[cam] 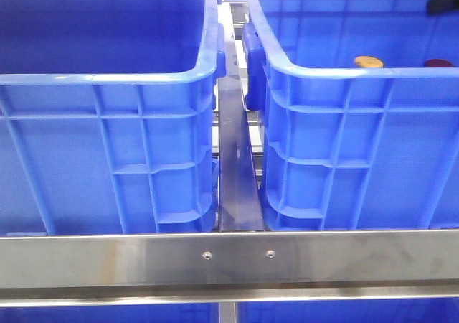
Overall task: Pick red and yellow buttons and place in box
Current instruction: 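Lower the red button into the bin beside the yellow one, open right gripper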
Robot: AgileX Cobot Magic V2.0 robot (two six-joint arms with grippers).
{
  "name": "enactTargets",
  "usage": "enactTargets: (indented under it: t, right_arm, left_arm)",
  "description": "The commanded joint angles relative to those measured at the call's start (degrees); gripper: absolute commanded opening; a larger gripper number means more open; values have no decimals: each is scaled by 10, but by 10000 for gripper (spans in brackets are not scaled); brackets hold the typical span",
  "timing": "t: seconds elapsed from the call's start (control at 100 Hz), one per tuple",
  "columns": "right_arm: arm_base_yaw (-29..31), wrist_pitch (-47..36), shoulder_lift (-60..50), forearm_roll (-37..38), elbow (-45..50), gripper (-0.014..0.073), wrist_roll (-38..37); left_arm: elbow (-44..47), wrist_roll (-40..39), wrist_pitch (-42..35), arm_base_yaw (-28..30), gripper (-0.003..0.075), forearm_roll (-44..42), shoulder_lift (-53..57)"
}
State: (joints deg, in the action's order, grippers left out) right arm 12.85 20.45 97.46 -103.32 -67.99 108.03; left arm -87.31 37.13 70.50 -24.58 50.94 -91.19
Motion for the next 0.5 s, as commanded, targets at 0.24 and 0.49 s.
enactTargets:
  t: [0.24, 0.49]
  right_arm:
    - [2, 48, -166, -66, 88, 97, 5]
    - [2, 105, -262, -66, 173, -20, -7]
  left_arm:
    - [-18, -1, 16, -4, 448, 25, 24]
    - [-17, -4, 8, -4, -20, 26, 24]
